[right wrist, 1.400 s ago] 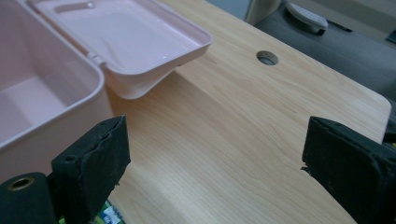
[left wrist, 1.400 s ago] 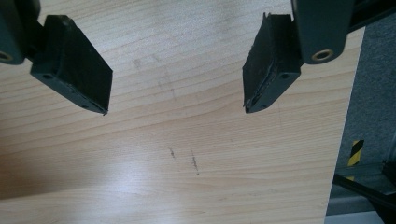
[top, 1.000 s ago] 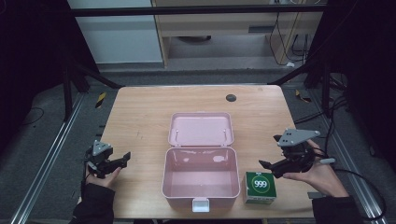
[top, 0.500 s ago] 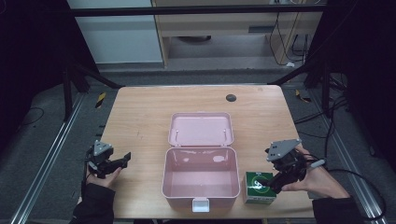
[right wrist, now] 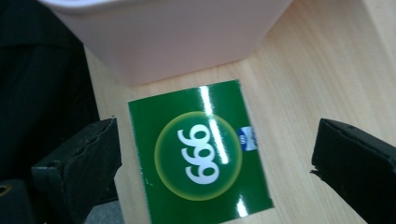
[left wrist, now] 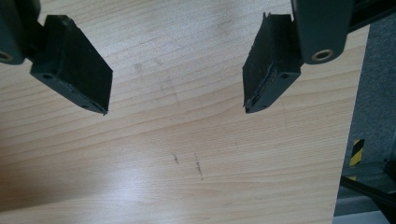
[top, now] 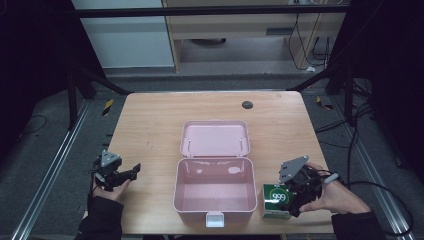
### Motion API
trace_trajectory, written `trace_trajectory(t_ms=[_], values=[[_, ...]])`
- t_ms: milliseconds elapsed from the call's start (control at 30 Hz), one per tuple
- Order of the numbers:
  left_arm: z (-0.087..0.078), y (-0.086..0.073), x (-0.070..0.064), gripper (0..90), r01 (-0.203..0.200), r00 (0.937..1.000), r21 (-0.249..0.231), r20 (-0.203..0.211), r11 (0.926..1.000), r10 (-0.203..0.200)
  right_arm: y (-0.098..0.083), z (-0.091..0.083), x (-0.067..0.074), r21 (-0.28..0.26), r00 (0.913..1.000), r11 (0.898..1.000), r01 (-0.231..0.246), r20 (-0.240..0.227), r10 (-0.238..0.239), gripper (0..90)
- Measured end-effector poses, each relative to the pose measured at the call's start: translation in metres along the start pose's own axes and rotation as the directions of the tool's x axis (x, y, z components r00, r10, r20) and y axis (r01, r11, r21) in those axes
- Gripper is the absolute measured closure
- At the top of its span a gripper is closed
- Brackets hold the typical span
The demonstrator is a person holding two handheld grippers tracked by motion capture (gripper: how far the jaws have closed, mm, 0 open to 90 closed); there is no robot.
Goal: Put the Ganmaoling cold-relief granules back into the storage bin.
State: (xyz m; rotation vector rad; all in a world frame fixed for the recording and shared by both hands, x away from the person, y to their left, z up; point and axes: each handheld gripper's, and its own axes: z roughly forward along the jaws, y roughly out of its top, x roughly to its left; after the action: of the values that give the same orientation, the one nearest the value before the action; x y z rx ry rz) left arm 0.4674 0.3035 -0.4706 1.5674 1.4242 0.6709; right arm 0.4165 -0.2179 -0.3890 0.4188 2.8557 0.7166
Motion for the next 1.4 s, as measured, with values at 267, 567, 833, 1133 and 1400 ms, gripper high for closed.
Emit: trace_trajectory(t_ms=[267, 567, 833, 1133, 1400], values=[[0.0, 0.0, 0.0, 23.6, -0.003, 1.0, 0.0, 0.0, 1.0, 0.003, -0.003, 0.012, 0.004, 0.042, 0.9995, 0.999, 0.02, -0.024, -0.019, 1.9], [0.0, 0.0, -0.001, 23.6, -0.005, 1.0, -0.002, 0.001, 1.0, 0.005, -0.003, 0.021, 0.006, 0.08, 0.9981, 0.995, 0.057, -0.028, -0.055, 2.3], [0.0, 0.0, -0.001, 23.6, -0.006, 1.0, 0.001, -0.001, 1.0, 0.006, -0.009, 0.031, 0.004, 0.111, 0.9984, 0.993, 0.046, -0.038, -0.042, 2.3], [0.0, 0.0, -0.001, 23.6, -0.006, 1.0, 0.0, -0.002, 1.0, 0.006, -0.007, 0.045, 0.005, 0.149, 0.9969, 0.987, 0.066, -0.053, -0.059, 3.3], [0.001, -0.001, -0.001, 23.6, -0.008, 1.0, 0.002, -0.002, 1.0, 0.008, -0.013, 0.055, 0.003, 0.179, 0.9965, 0.982, 0.05, -0.074, -0.038, 7.1]])
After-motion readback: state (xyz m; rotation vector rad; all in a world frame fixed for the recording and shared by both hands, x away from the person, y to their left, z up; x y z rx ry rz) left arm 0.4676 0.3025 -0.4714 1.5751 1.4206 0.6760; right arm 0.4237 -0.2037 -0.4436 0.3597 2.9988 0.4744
